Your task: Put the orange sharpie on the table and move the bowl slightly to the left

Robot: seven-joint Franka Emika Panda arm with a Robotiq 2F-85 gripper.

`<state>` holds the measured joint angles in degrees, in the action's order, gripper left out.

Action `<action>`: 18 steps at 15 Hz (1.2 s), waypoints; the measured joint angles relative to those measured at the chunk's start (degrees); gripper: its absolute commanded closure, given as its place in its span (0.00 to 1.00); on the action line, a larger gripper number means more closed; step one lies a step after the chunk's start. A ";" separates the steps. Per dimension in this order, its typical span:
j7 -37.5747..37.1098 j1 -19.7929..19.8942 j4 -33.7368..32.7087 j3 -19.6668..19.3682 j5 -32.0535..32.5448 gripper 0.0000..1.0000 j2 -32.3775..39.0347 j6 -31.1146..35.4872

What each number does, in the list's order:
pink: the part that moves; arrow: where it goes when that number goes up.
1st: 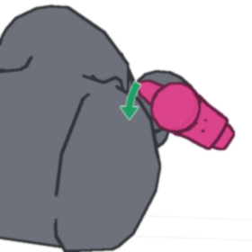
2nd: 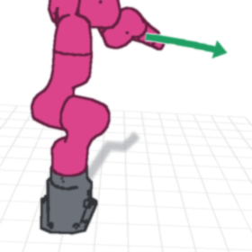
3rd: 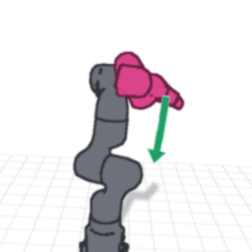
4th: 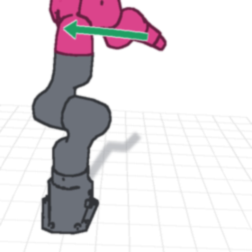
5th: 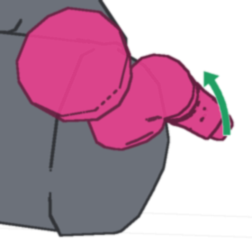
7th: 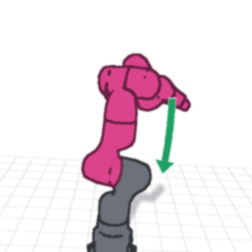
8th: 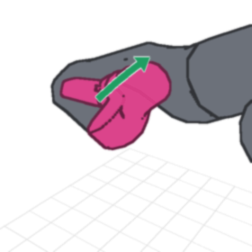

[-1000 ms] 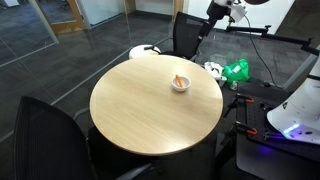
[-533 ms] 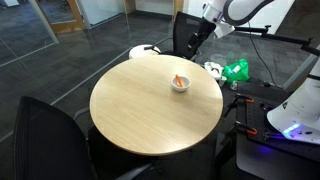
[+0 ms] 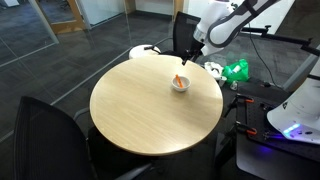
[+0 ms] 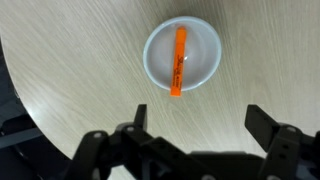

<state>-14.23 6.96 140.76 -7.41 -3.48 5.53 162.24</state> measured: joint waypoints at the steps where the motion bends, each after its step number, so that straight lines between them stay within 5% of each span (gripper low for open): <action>1: -0.89 -0.04 -0.58 0.00 -0.01 0.00 1.69 0.40; 5: -1.93 -0.28 -2.98 0.19 -1.02 0.00 8.05 2.04; 18: -1.94 -1.07 -3.12 -0.83 -1.01 0.00 10.47 2.88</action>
<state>-16.17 5.89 137.64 -8.24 -4.49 15.99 165.11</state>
